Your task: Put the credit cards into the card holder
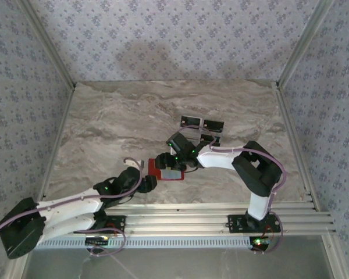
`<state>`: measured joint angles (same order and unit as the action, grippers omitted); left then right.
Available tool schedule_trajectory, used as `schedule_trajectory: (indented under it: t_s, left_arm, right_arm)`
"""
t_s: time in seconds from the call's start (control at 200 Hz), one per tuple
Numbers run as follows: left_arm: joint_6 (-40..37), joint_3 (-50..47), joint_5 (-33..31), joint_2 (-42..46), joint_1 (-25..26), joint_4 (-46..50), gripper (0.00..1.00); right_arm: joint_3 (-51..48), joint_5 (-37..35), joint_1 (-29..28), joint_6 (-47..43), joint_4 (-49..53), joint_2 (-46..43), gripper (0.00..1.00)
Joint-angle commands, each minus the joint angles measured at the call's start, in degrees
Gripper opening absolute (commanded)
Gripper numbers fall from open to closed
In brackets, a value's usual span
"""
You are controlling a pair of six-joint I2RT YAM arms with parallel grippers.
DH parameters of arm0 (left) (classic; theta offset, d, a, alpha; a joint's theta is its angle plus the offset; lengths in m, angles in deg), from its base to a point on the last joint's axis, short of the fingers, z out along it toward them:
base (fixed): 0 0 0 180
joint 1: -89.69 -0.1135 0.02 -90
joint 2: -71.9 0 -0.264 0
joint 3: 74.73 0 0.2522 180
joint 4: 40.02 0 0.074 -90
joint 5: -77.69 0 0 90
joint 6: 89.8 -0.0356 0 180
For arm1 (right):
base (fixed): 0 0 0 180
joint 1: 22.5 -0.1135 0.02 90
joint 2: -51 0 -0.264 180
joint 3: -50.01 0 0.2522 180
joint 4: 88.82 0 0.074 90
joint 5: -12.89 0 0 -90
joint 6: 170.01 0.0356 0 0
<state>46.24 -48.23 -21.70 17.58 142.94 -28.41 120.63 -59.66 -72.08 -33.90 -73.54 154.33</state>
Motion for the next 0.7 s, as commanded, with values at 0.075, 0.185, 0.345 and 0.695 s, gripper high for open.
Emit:
schedule_trajectory:
  t_s: [0.075, 0.185, 0.345, 0.695]
  left_arm:
    - [-2.79, 4.34, 0.24, -5.93, 1.3, -7.44, 0.69]
    - [-3.74, 5.09, 0.23, -7.69, 1.93, -9.82, 0.69]
    - [-4.01, 5.88, 0.07, -9.41, 2.2, -10.61, 0.69]
    - [-4.45, 6.6, -2.5, -12.81, 4.72, -15.11, 0.69]
  right_arm:
    - [0.0, 0.21, -0.25, 1.0, 1.65, 2.67, 0.73]
    - [-0.17, 0.13, -0.32, 1.0, 1.69, 2.5, 0.73]
    - [-0.26, 0.26, -0.27, 0.93, 1.58, 2.42, 0.73]
    - [-0.35, 0.75, -0.25, 1.07, 1.6, 2.16, 0.74]
